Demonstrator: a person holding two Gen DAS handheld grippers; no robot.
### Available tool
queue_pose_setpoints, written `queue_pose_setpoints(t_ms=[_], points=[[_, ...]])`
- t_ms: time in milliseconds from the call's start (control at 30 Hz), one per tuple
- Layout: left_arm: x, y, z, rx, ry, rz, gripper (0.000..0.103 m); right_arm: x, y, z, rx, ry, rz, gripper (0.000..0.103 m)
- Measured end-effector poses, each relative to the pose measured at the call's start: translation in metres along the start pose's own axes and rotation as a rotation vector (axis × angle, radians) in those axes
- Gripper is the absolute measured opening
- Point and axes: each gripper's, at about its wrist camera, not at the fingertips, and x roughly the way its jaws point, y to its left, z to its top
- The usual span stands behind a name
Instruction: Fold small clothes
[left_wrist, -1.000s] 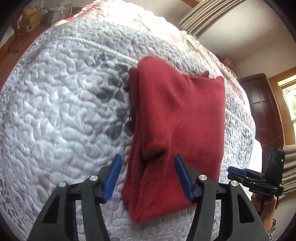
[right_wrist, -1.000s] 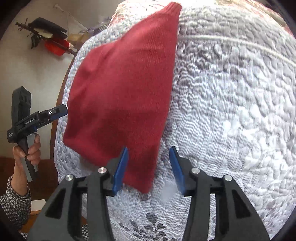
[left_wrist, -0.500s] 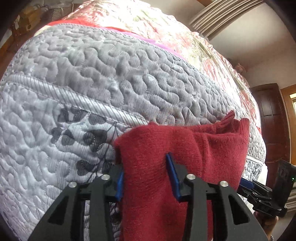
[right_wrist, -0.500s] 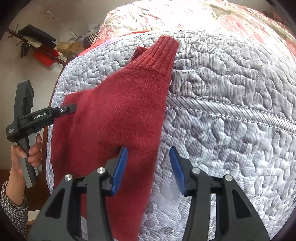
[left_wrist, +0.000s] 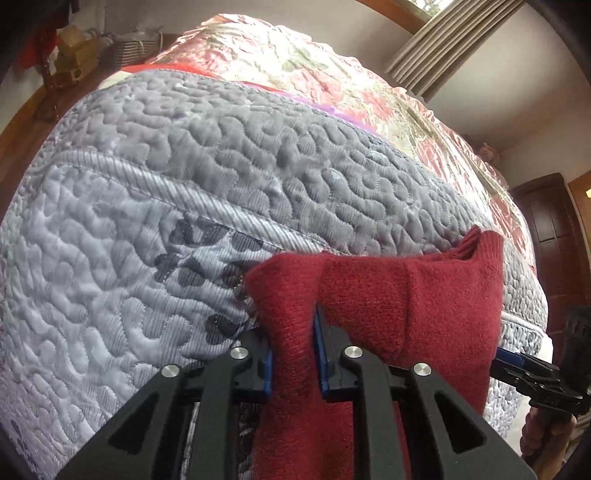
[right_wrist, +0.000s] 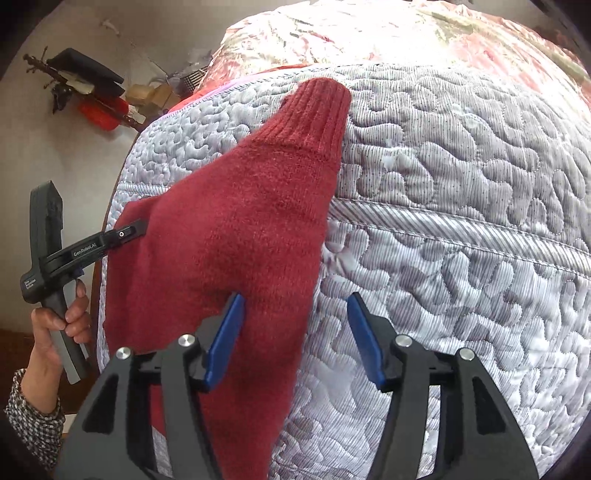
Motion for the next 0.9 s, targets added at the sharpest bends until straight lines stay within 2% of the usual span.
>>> queue_pose_setpoints(t_ms=[33, 100, 167, 267, 333, 400, 467, 567, 667, 833, 900], points=[[-0.003, -0.001, 0.001, 0.010, 0.012, -0.017, 0.035, -0.003, -0.001, 0.000, -0.003, -0.003, -0.001, 0.058], [-0.011, -0.001, -0.001, 0.028, 0.035, -0.058, 0.065, -0.012, -0.003, -0.004, -0.012, -0.003, 0.002, 0.060], [-0.018, 0.002, -0.005, 0.052, 0.057, -0.095, 0.075, -0.020, -0.006, -0.009, -0.015, -0.005, 0.013, 0.067], [-0.019, 0.010, -0.012, 0.062, 0.112, -0.153, 0.079, -0.022, -0.010, -0.018, 0.003, 0.008, 0.056, 0.069], [-0.013, 0.015, -0.017, 0.062, 0.147, -0.165, 0.080, -0.018, -0.011, -0.024, 0.010, 0.028, 0.085, 0.070], [-0.003, 0.019, -0.023, 0.058, 0.181, -0.175, 0.080, -0.009, -0.011, -0.028, 0.003, 0.051, 0.080, 0.070], [0.006, 0.022, -0.029, 0.042, 0.215, -0.225, 0.080, -0.003, -0.009, -0.033, 0.003, 0.071, 0.085, 0.070], [0.016, 0.018, -0.033, 0.045, 0.229, -0.262, 0.081, 0.005, -0.010, -0.036, 0.017, 0.084, 0.100, 0.072], [0.027, 0.008, -0.034, 0.059, 0.249, -0.286, 0.081, 0.009, -0.012, -0.037, 0.041, 0.086, 0.124, 0.072], [0.039, -0.015, -0.036, 0.108, 0.272, -0.280, 0.083, 0.021, -0.010, -0.033, 0.064, 0.098, 0.144, 0.074], [0.040, -0.020, -0.038, 0.114, 0.278, -0.285, 0.078, 0.022, -0.010, -0.031, 0.077, 0.093, 0.156, 0.074]])
